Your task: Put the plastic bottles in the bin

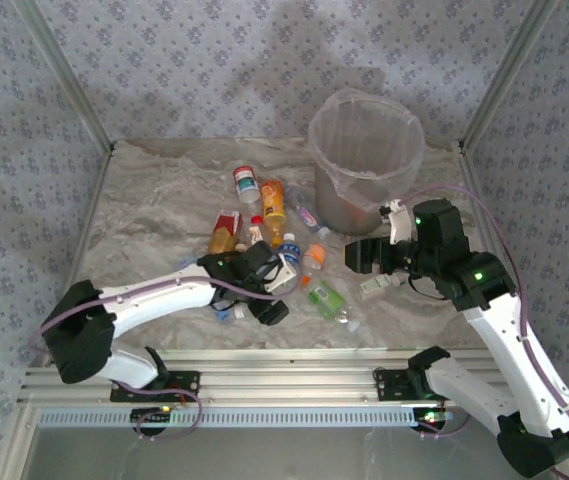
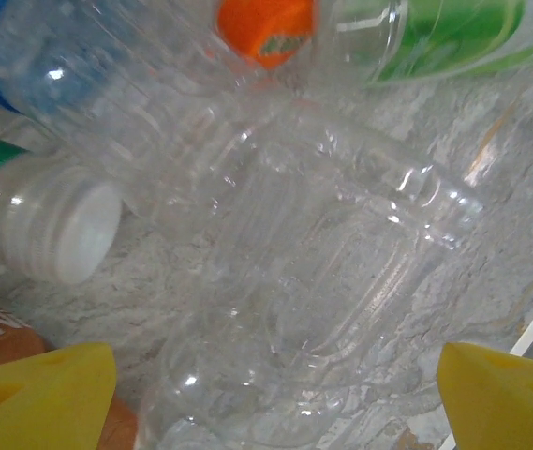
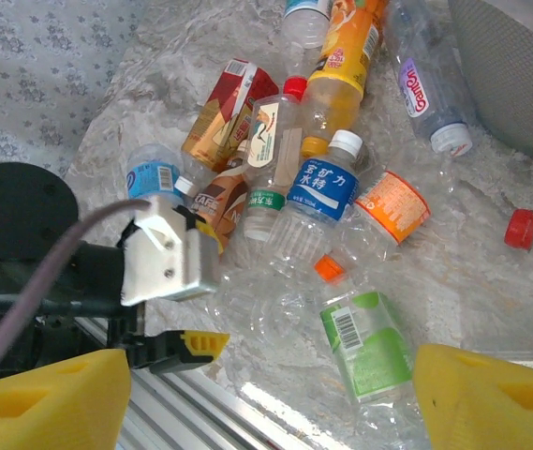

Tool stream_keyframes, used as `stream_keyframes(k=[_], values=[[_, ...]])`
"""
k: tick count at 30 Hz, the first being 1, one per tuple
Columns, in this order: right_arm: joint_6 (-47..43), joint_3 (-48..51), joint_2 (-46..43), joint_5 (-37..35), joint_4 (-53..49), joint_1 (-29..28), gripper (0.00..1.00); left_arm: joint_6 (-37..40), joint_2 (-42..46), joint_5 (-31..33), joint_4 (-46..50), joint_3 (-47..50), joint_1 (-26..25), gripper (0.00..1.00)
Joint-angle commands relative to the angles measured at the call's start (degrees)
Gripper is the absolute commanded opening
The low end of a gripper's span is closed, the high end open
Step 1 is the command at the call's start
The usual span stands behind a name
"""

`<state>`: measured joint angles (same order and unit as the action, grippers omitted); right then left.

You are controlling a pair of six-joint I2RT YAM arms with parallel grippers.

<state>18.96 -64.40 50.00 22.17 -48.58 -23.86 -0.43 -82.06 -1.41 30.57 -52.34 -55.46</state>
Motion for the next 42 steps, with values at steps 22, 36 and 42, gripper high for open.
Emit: stream_keyframes(k=[22,36,42], values=[[1.3,1.2,0.3,2.3,1.4,1.5,0.82,-10.5,-6.9,3.8,0.1,0.3,-4.0,0.86],[2.0,2.8,0.2,2.4,2.2,1.9,0.82,-13.6,-5.2,4.9,0.9,3.4,-6.2,0.87],[4.1,4.2,-0.1,2.3,3.9,2.0,0.81,-14.9,-3.1,2.8,0.0,2.8,-6.1,0.75]])
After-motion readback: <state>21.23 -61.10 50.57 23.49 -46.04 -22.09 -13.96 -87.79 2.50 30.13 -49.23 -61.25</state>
